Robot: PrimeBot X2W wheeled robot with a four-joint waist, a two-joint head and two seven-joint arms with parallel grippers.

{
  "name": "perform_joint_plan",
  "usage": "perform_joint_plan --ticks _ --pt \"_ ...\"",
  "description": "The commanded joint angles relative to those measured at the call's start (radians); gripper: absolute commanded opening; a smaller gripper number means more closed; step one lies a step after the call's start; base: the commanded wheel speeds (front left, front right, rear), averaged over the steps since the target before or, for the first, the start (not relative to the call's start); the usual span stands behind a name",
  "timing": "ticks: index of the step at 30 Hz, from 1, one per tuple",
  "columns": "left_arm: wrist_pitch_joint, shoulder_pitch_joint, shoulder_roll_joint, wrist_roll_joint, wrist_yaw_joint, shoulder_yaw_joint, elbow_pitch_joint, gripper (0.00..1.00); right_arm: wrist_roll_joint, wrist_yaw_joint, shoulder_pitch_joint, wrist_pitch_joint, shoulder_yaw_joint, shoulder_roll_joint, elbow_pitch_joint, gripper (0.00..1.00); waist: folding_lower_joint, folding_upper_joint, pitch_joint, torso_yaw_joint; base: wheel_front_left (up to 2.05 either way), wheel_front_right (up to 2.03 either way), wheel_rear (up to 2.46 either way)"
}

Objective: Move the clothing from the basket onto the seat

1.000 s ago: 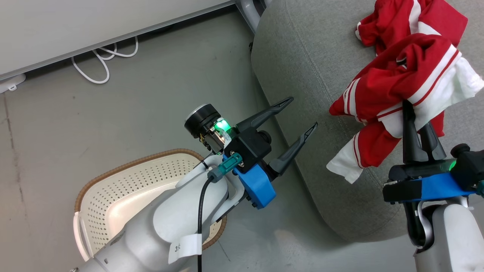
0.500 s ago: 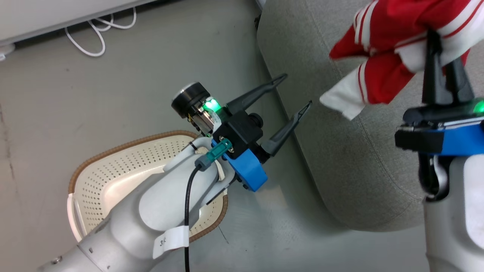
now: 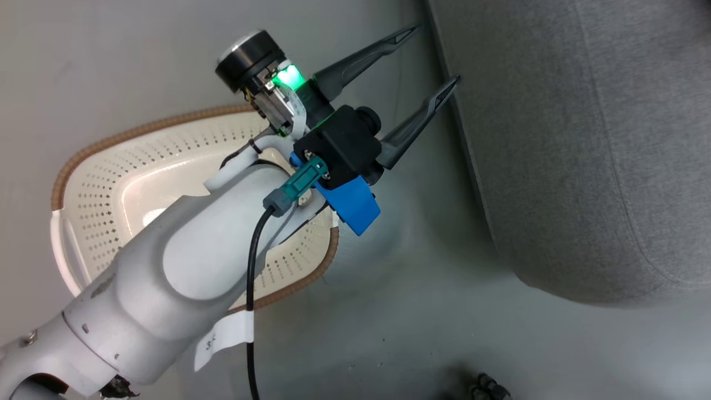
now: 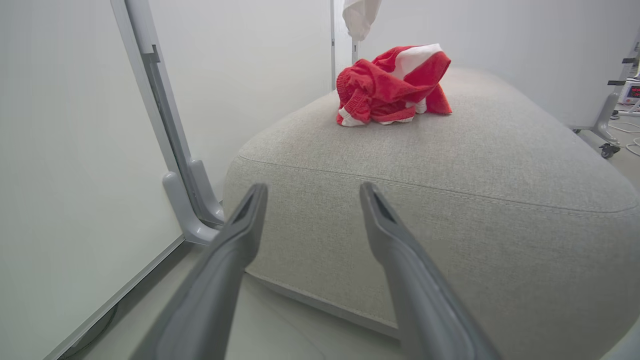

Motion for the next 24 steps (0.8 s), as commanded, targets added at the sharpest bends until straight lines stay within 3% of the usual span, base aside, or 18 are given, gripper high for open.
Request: perform_joint_plan --ticks 1,5,11,17,24 --pt "0.003 -0.027 0.007 0.011 0.001 -0.001 -0.01 1.0 -0.002 0.0 -0.033 0.0 -0.02 -0.042 0.027 0.0 -0.0001 0.0 0.086 0.021 0.0 0.0 0.0" --pt "0.011 -0.052 0.009 0.018 0.0 -0.006 -0.035 1.0 -0.006 0.0 -0.055 0.0 -0.095 -0.125 0.139 0.0 -0.0001 0.0 0.134 0.029 0.0 0.0 0.0" --pt "0.017 -0.067 0.024 0.024 0.002 -0.011 -0.062 1.0 -0.03 0.0 -0.03 0.0 -0.127 -0.148 0.338 0.0 -0.0001 0.0 0.173 0.029 0.0 0.0 0.0" --pt "0.024 -0.063 0.044 0.021 0.009 -0.012 -0.075 1.0 -0.051 0.0 -0.018 0.0 -0.157 -0.103 0.512 0.0 -0.0001 0.0 0.187 0.022 0.0 0.0 0.0" --pt "0.031 -0.047 0.064 0.012 0.018 -0.012 -0.085 1.0 -0.133 0.0 -0.037 0.0 -0.201 0.004 0.538 0.0 -0.0001 0.0 0.182 0.005 0.0 0.0 0.0"
